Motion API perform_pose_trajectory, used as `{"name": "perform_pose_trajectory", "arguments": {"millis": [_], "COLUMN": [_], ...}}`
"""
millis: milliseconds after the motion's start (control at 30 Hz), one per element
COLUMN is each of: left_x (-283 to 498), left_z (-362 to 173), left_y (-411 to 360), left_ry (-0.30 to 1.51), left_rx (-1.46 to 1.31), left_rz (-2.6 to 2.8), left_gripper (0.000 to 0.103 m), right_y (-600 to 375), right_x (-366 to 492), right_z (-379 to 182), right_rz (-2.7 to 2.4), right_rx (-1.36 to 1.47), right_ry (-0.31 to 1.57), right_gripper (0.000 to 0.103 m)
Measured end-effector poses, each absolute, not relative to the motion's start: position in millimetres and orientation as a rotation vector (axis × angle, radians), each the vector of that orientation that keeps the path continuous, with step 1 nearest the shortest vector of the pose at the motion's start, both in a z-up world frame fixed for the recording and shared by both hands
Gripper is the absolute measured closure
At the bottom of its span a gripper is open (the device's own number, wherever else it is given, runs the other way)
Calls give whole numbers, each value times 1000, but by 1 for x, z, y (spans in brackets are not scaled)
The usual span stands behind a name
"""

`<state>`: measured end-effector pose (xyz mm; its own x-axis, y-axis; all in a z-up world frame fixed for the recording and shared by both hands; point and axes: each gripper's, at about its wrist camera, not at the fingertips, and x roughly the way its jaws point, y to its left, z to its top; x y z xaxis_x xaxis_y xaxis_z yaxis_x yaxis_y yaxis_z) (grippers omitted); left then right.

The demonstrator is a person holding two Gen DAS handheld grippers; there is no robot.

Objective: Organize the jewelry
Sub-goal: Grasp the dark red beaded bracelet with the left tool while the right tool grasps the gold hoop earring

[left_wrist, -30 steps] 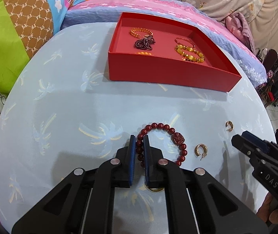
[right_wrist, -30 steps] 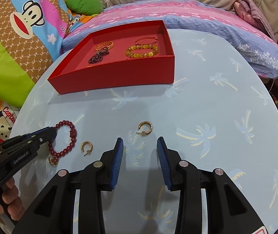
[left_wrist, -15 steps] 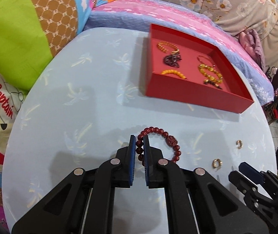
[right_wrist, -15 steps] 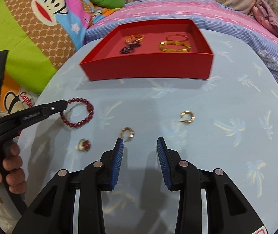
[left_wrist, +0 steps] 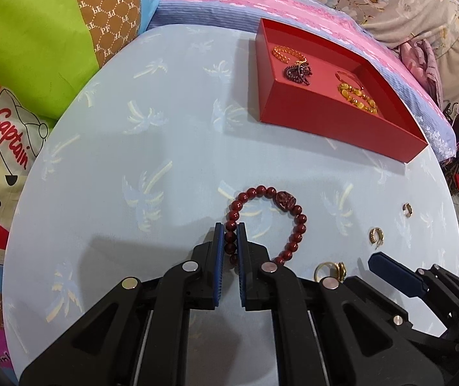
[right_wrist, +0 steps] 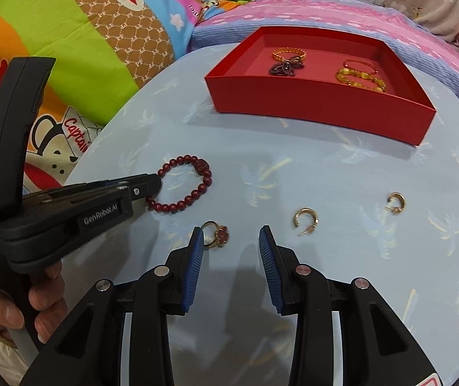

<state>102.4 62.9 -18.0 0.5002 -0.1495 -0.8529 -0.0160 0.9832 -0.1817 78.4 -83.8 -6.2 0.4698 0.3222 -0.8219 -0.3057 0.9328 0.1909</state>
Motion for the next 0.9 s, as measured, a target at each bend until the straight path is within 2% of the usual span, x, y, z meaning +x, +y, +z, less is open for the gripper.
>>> {"name": "perform_pose_trajectory", "arguments": {"millis": [133,300,400,900], "left_x": [99,95,93,90], "left_z": [-17,-18,-17,-2], "left_y": [60,55,54,36], "left_ry": [1050,1052,1053,1029], "left_rx": [-178,-170,-172,-165], "left_rz": [-97,-111,-117,-177], "left_gripper": [96,96,96,96], "right_y": [-77,-73,-77,-117], "right_x": [84,85,84,80], "right_z": [-9,-16,-18,3], "right_rz": [395,403,401,330], "right_rx": [8,-7,0,72], "right_ry": [1015,1035,1035,985], "right_gripper": [69,89,95,98]}}
